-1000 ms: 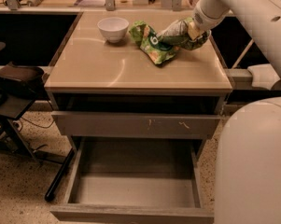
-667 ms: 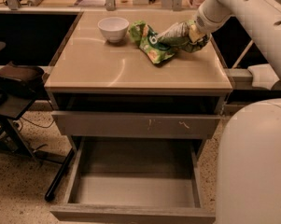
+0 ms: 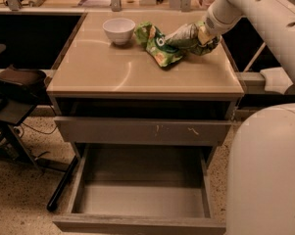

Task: Pick green jalapeno chip bag from middle drawer and place on counter

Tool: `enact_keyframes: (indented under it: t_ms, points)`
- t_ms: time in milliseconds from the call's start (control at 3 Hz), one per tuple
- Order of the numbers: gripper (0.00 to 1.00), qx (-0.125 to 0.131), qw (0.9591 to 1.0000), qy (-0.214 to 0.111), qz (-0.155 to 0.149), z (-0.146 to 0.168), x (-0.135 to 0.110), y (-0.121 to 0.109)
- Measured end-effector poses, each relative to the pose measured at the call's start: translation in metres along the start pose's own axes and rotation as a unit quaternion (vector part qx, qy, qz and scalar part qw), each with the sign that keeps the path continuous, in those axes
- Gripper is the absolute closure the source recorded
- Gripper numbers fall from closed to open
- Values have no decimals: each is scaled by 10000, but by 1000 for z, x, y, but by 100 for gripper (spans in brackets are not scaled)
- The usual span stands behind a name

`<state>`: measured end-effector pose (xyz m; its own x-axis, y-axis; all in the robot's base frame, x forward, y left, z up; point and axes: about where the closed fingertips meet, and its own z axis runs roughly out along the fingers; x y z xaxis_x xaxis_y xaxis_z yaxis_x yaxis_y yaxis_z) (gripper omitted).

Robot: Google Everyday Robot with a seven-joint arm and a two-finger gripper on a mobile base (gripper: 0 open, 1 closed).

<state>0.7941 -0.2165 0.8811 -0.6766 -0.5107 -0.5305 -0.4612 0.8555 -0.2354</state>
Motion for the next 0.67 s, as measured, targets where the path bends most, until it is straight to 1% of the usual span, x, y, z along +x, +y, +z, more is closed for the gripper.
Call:
enact_keyframes:
  t_ms: [667]
  points:
    - [11,0,10000,0,0,0,0,0]
